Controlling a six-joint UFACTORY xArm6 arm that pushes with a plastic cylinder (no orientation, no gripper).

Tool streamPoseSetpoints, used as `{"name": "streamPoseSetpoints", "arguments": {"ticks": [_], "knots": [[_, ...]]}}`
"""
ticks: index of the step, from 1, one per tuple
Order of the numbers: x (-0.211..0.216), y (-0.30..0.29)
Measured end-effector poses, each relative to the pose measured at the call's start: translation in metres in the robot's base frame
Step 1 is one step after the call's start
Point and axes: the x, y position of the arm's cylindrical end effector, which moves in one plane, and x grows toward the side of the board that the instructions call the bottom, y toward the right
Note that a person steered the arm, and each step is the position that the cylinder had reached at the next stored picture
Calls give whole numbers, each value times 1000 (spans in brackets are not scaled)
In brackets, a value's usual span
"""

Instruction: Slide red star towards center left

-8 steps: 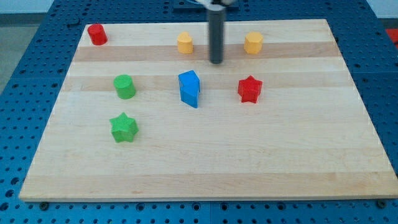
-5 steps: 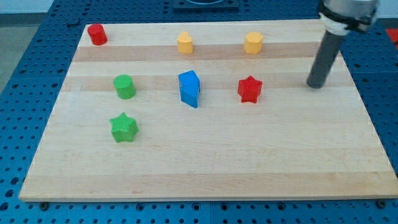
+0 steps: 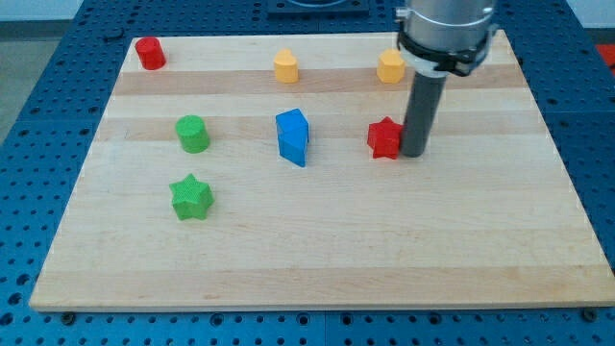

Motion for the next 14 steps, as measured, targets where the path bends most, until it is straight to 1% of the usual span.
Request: {"name": "streamPoseSetpoints", "arguments": {"ticks": [1,2,3,4,5,7,8,9,10,11,14], "knots": [[-10,-17],[-9,-19],[16,-19],[20,-23],[3,-33],[-53,-54],[-68,-55],[-68,-42],[-79,-40],[-89,-60],[-94,-150]]}}
